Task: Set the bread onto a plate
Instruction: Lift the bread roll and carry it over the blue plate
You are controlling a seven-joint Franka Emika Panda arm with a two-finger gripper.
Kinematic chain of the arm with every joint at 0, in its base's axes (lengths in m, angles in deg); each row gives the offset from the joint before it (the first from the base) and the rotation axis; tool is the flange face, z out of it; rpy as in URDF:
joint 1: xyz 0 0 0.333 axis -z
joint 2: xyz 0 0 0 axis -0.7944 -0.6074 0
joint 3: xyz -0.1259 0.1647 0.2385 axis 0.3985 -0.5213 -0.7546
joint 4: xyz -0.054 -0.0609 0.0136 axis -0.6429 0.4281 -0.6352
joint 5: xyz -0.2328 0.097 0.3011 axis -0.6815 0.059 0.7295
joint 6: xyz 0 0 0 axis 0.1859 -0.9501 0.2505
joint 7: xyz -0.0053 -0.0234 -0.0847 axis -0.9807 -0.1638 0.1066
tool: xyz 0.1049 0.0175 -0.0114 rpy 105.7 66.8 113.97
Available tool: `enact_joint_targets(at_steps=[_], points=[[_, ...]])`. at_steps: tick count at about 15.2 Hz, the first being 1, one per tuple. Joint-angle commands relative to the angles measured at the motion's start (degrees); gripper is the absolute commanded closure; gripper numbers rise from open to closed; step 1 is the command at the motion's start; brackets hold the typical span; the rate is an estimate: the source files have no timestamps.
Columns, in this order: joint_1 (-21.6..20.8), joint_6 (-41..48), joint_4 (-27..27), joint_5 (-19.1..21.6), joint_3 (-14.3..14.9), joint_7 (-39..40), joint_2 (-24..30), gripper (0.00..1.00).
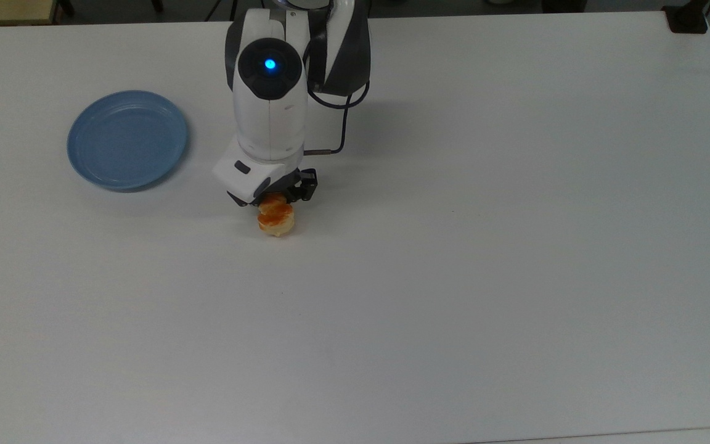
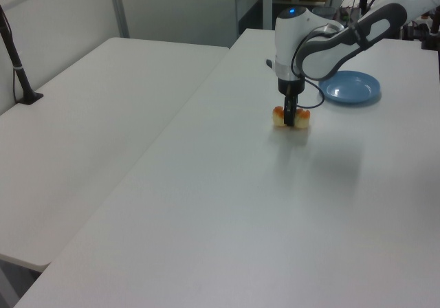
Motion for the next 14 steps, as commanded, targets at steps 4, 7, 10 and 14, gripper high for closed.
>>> enact_joint_targets(at_steps=[4, 7, 10, 14], points=[[-0.1, 7.6, 1.2, 0.3, 4.5, 5.8, 5.3, 0.64], [1.1, 10.5, 1.2, 0.7, 7.0, 10.1, 7.8, 0.64], [1.9, 13.5, 1.2, 2.8, 10.5, 15.9, 9.3, 0.63], [2.5, 13.7, 0.5, 2.9, 15.0, 20.9, 9.4, 0.63]])
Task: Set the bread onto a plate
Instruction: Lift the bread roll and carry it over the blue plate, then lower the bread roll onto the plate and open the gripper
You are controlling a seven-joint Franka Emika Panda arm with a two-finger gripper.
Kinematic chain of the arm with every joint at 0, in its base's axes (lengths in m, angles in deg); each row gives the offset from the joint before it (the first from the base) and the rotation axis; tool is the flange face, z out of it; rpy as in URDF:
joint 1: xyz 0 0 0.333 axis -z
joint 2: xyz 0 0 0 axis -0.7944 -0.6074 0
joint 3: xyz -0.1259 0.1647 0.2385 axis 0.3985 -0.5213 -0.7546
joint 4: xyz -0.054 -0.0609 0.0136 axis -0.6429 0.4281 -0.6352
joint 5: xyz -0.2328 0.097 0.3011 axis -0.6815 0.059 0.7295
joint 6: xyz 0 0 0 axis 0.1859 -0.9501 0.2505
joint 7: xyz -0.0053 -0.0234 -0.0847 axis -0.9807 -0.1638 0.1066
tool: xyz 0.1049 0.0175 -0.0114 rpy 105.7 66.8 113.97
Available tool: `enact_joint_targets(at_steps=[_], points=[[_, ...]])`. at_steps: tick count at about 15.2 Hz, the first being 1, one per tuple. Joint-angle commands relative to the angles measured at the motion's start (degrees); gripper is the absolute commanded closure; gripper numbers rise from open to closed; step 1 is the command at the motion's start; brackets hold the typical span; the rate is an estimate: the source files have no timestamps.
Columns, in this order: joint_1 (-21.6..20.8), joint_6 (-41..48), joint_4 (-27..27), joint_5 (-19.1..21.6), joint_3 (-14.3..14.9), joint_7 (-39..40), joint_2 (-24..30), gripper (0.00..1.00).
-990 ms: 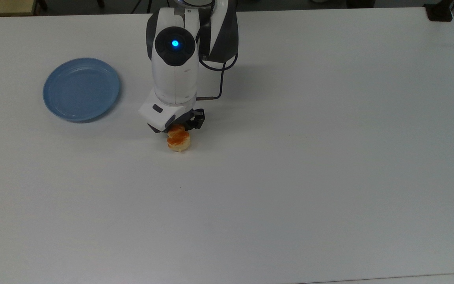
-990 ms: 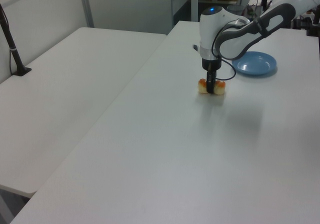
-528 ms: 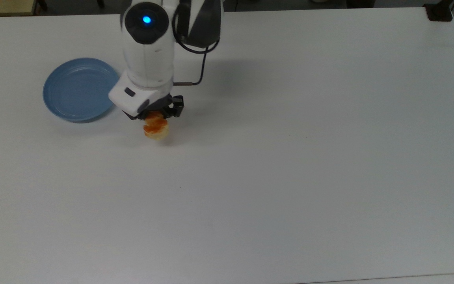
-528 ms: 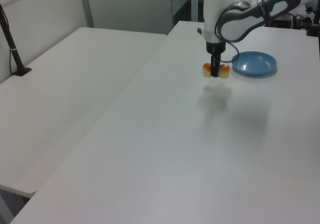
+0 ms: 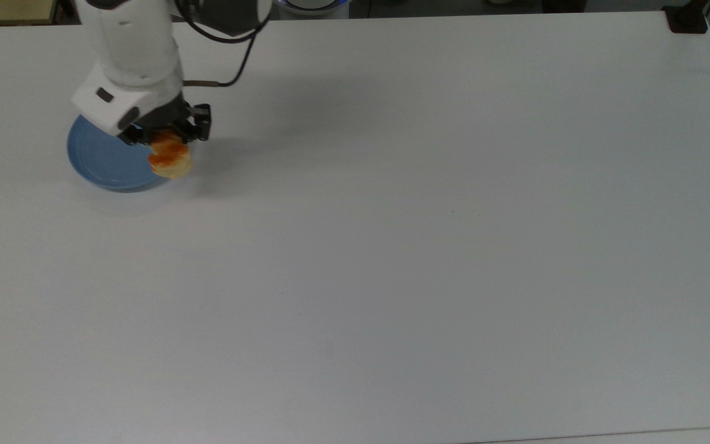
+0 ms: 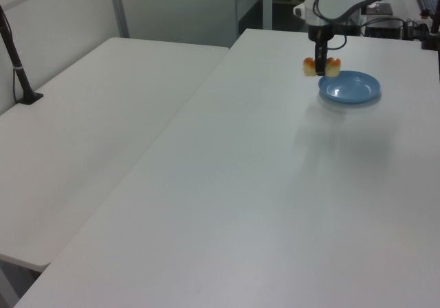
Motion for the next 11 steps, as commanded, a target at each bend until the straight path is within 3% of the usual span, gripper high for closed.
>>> enact_joint_targets(at_steps=[1, 4, 11], points=[[0.0, 0.7, -2.2, 1.1, 4.0, 5.7, 1.3, 0.62], [0.0, 0.1, -4.2, 1.1, 6.8, 9.3, 1.3, 0.61], [1.5, -13.7, -12.5, 0.9, 8.9, 11.3, 0.2, 0.56]])
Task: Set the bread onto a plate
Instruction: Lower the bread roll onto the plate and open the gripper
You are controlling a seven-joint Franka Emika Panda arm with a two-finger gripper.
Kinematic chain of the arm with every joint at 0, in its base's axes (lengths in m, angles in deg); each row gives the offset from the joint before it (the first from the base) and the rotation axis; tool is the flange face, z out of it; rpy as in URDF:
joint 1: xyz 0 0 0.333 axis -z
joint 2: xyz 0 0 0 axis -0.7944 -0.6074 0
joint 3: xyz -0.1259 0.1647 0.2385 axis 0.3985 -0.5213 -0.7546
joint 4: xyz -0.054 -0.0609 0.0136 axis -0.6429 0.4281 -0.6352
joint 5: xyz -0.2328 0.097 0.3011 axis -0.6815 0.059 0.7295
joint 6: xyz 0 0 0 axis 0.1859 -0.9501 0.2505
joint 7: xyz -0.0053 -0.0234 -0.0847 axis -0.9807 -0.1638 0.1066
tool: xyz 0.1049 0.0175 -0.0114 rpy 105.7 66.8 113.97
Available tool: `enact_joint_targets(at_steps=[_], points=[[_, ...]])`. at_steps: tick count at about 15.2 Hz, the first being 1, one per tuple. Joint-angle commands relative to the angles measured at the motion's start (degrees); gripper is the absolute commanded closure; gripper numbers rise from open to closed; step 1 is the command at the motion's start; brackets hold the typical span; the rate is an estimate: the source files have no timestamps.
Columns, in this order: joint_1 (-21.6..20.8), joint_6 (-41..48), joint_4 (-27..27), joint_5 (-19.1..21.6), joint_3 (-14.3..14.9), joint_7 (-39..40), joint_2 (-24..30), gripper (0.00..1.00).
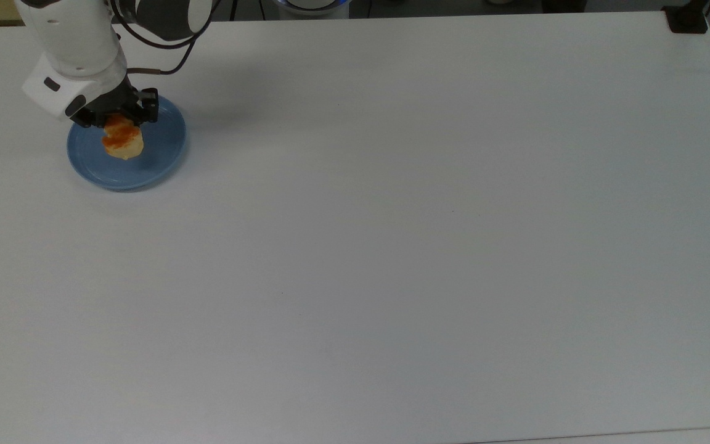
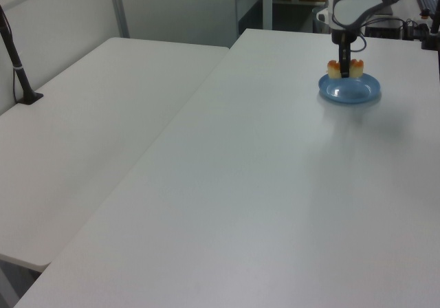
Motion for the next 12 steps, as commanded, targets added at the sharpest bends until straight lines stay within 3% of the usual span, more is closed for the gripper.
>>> enact_joint_targets(at_steps=[1, 4, 6, 7, 8, 12], points=[[0.0, -7.5, -5.1, 0.7, 1.5, 2.0, 0.4, 0.55], [0.0, -8.2, -5.2, 0.7, 1.5, 1.9, -0.6, 0.52], [-0.1, -10.1, -6.1, 0.7, 1.5, 1.4, -1.3, 0.29], [0.0, -10.6, -6.2, 0.7, 1.5, 1.1, -1.4, 0.08], [-0.1, -10.6, -6.2, 0.7, 1.5, 1.1, -1.4, 0.00], [-0.1, -10.0, -6.1, 0.7, 1.5, 1.1, -1.1, 0.00]])
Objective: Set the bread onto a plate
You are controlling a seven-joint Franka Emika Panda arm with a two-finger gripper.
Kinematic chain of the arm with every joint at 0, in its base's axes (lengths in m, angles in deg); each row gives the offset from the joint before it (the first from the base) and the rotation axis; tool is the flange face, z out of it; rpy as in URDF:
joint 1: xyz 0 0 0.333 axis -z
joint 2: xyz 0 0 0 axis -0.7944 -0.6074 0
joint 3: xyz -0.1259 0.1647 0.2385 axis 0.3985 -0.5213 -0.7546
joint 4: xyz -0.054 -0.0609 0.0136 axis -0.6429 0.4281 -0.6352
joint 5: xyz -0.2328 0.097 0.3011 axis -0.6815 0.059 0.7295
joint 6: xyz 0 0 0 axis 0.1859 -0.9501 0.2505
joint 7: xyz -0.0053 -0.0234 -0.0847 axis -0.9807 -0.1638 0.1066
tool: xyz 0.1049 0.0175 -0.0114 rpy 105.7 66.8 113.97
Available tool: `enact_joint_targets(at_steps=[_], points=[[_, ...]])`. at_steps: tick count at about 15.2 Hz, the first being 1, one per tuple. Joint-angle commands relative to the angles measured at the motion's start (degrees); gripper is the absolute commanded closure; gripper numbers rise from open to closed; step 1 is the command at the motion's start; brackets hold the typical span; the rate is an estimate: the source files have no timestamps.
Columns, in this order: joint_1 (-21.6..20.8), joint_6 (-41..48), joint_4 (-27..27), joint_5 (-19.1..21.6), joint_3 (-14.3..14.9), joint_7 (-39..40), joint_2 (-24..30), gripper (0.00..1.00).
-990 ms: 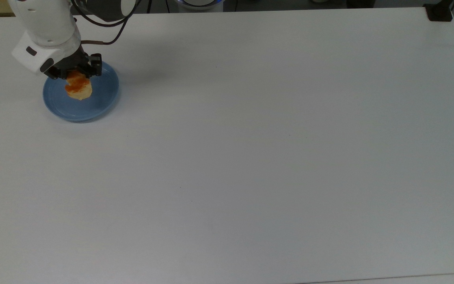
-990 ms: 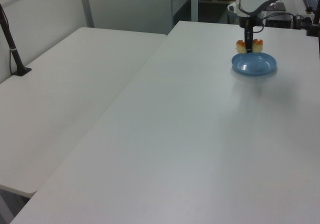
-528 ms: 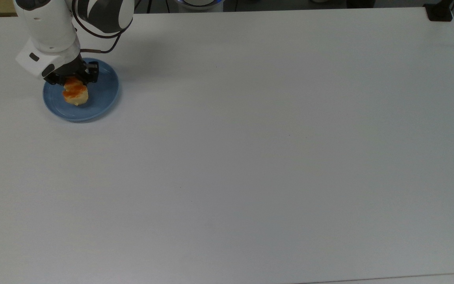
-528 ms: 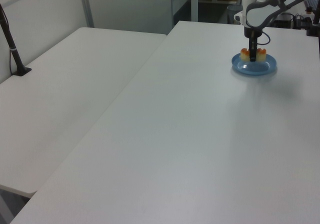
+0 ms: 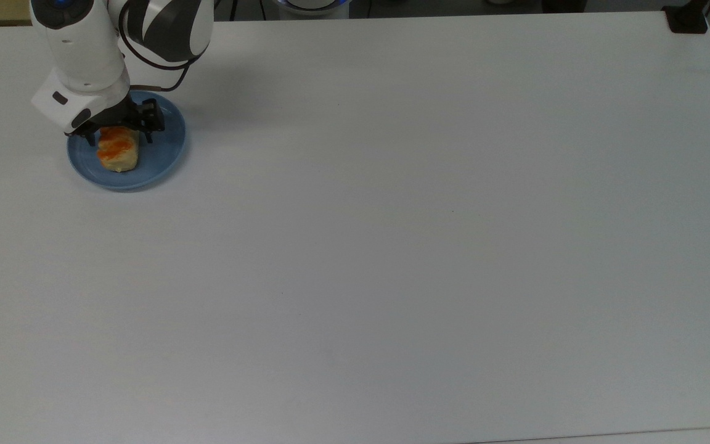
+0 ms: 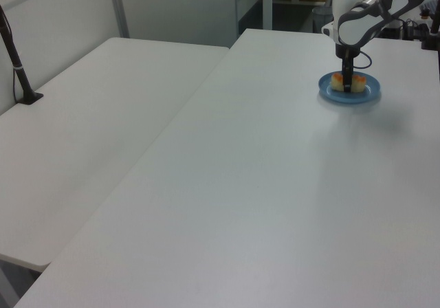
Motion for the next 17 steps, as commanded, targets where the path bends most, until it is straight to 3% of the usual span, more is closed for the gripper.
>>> enact_joint_targets(at_steps=[1, 5, 9, 13, 17], points=[[-0.5, -0.4, -1.3, 0.7, 0.5, 0.8, 1.8, 0.00], [-0.6, 6.6, 2.6, 0.7, 0.5, -2.9, 4.3, 0.00], [-0.5, 19.0, 12.4, 2.4, -0.1, -5.5, 6.7, 0.00], [-0.6, 25.7, 18.9, 4.1, -0.8, -9.8, 8.8, 0.00], [-1.7, 29.5, 22.0, 4.4, -1.4, -13.8, 10.3, 0.00]])
